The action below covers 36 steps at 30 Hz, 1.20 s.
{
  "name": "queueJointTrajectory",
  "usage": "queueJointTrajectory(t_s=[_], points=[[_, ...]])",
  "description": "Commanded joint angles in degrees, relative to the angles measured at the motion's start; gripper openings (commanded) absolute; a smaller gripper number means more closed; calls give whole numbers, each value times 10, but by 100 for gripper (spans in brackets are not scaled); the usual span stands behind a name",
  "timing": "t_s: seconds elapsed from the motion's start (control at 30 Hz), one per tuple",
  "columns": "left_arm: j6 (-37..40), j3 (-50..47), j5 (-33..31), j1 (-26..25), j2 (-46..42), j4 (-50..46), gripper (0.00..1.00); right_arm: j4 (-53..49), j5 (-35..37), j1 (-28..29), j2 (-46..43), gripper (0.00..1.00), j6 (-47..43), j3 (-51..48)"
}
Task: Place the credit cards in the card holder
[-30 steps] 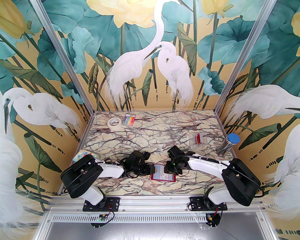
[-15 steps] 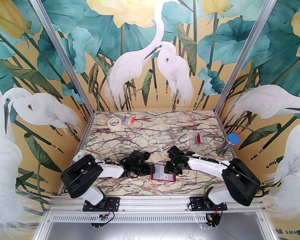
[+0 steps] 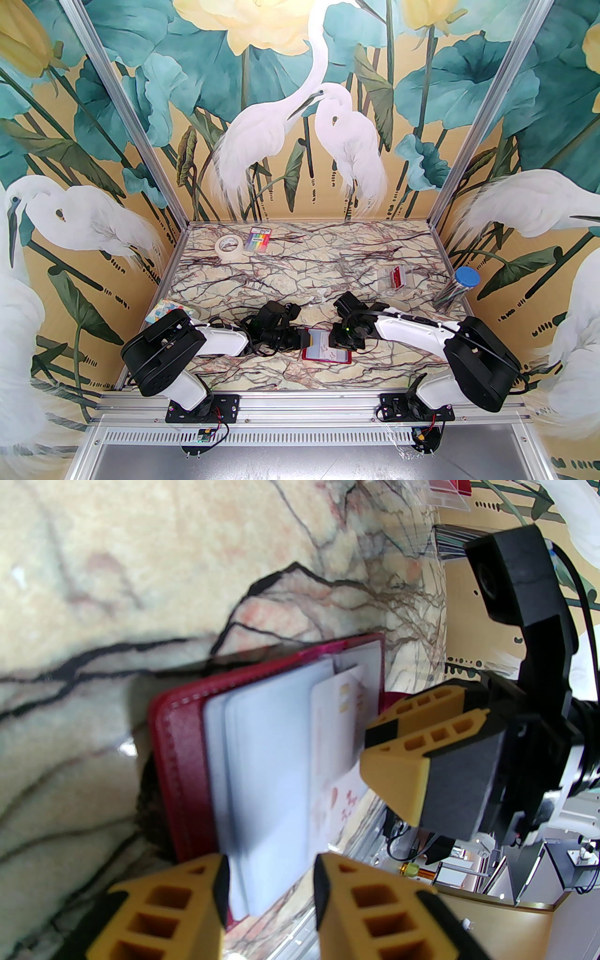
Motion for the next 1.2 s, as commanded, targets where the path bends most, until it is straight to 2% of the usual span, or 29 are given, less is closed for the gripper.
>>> queueJointTrajectory(t_s=[0.0,1.17], points=[[4,4,-24,-8,19,-8,36,-11,10,6,8,25,-7,13],[4,3,-24,-8,20,-5,36,-6,14,32,37,25,-2,39]])
